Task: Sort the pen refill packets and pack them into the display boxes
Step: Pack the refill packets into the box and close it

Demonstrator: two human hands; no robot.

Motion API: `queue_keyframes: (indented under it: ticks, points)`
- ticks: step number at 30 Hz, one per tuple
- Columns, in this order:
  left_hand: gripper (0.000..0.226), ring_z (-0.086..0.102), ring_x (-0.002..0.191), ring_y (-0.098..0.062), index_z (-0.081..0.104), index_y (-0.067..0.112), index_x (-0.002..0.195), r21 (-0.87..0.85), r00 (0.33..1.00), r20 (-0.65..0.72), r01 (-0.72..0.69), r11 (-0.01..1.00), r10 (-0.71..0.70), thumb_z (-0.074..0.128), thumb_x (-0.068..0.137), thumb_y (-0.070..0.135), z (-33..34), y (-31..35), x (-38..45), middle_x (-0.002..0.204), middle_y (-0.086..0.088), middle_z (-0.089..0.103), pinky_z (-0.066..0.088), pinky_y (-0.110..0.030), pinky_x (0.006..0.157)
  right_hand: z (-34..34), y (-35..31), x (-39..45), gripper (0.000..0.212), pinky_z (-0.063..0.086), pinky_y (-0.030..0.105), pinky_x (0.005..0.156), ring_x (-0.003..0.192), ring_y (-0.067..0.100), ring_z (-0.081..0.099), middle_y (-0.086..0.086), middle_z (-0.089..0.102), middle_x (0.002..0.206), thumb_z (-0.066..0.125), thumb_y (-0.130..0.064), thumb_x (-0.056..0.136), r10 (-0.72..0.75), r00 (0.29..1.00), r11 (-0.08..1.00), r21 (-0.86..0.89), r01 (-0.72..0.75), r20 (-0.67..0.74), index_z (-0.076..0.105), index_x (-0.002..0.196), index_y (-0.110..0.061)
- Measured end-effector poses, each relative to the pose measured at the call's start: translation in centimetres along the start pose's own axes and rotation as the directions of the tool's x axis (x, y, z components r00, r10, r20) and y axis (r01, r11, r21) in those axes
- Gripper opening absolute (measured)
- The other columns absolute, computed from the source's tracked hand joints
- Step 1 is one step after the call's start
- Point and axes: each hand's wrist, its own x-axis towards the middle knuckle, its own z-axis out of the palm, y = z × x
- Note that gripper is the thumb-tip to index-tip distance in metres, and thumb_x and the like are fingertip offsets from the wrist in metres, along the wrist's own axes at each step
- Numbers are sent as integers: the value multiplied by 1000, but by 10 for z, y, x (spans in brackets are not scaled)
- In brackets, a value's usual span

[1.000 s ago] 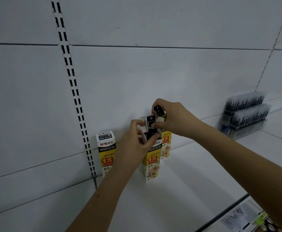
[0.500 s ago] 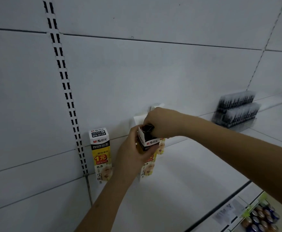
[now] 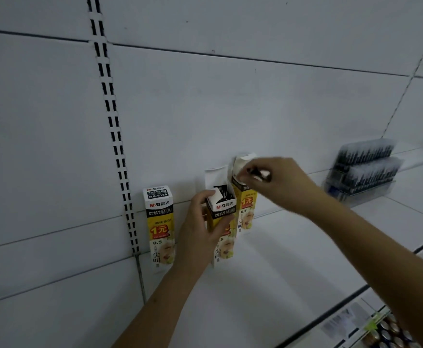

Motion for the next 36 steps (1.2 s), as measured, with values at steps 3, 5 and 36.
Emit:
queue_keyframes:
  ticks: [3,5,36]
  points:
    - [50,63,109,-6,44,45,123,-5,1000,26,8,1000,-8,72,82,42,-2,-3,3,121,10,63,58,-41,86,30,10,-26,20,41,5,58,67,-16,56,-16,69,93,63,-22,92,83,995,986,143,-90,52,74,106,-30]
    - [47,64,108,-7,45,45,121,-25,998,54,21,999,-19,73,84,36,-5,-3,7,118,10,65,58,-42,87,42,18,-32,27,39,3,59,67,-19,54,-16,67,97,62,-13,92,115,993,974,195,-114,9,72,110,-30]
    - [28,66,105,-13,56,30,124,-88,974,228,26,996,-6,53,98,23,-15,30,19,114,1,65,55,-28,85,57,23,-21,16,54,25,83,96,0,61,-27,63,96,65,-31,90,-12,978,950,303,75,-206,70,106,-31]
